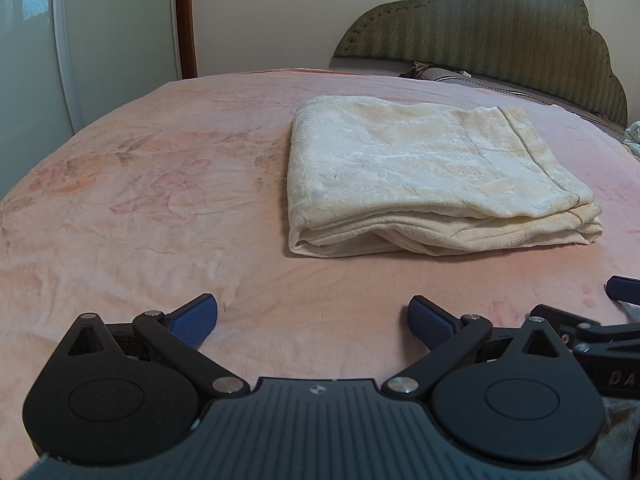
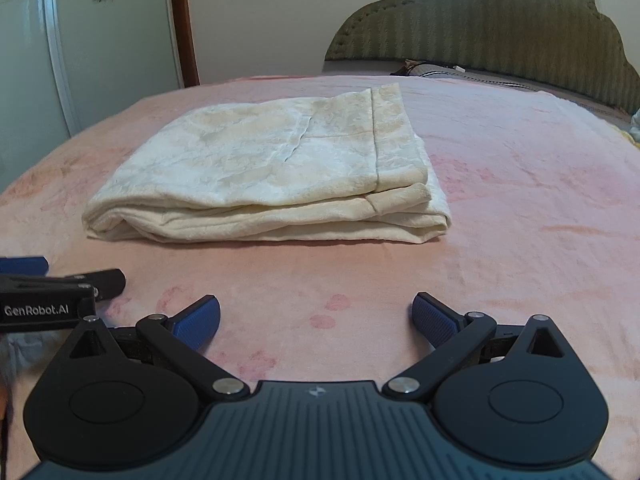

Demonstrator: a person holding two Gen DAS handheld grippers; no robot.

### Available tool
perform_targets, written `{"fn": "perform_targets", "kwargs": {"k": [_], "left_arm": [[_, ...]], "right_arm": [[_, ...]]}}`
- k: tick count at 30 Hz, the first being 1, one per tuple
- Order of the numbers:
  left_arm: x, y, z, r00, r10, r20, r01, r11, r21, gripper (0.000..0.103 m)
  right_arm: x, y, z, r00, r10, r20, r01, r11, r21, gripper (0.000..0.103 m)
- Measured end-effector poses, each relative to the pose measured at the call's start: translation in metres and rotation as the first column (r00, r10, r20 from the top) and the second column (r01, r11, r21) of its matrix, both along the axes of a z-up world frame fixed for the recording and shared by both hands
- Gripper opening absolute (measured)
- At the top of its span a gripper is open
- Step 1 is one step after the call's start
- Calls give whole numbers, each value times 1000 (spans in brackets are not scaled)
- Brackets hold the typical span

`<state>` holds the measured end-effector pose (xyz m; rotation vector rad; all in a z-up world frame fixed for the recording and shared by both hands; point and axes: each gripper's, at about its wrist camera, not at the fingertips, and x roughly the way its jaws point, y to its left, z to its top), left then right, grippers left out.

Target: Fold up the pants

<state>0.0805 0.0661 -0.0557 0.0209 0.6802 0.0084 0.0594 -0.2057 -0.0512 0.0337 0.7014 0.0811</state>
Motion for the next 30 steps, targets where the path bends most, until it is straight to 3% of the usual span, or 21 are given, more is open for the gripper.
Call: {"fn": "perform_targets", "kwargs": {"k": [2, 30], "left_arm": [[0, 0, 0, 1000, 0, -1, 0, 1000, -1, 103], [-1, 0, 0, 1000, 0, 0, 0, 1000, -1, 103]], "right_arm": [[0, 7, 0, 1000, 6, 0, -6, 999, -42, 103], [3, 6, -1, 1000, 7, -6, -7, 999, -32, 103]]}}
